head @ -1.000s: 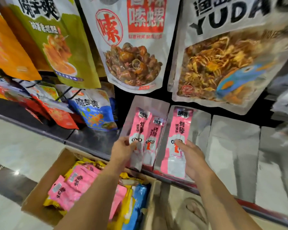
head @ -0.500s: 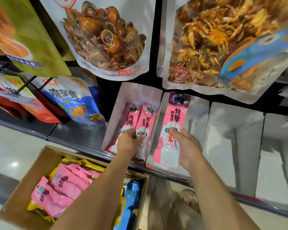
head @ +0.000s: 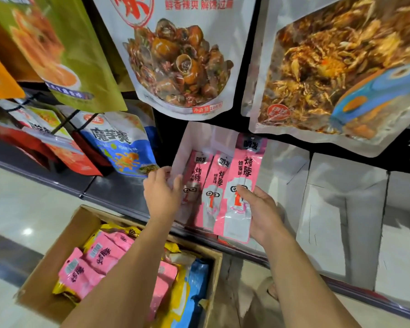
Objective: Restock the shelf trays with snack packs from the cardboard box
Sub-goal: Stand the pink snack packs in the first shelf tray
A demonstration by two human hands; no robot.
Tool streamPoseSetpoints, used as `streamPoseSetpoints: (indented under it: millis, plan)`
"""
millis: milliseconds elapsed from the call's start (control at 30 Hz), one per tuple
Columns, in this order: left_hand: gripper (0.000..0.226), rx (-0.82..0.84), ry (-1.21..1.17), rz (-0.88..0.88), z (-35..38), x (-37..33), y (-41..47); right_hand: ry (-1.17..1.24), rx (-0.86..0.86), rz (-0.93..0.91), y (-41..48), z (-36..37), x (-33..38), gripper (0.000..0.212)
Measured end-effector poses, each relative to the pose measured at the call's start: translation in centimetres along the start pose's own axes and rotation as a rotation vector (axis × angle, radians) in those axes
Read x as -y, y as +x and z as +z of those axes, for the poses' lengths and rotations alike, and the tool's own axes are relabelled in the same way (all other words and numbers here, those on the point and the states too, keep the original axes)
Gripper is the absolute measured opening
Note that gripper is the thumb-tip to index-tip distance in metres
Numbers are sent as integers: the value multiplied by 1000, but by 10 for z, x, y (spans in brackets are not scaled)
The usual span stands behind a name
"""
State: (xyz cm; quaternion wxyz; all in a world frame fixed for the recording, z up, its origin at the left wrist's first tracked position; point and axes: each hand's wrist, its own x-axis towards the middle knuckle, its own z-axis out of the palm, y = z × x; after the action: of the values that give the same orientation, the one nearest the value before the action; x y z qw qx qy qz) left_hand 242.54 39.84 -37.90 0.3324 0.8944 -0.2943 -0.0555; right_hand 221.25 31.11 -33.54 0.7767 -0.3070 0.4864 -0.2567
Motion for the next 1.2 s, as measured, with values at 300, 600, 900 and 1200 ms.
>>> streamPoseSetpoints:
  millis: [300,600,900,1200]
  plan:
    - [26,368,-315,-194,-1,50,-9,-170,-111,-78,15,45,-16,13]
    - [28,543,-515,-246,-22,55,-2,-442,-182,-233,42,100,-42,8]
    - [25,620,-738,-363,-18,57,-1,-625,-211,-167,66,123,-71,23]
    - [24,630,-668,-349,-34,52,-4,-849,-197,-96,62,126,-64,45]
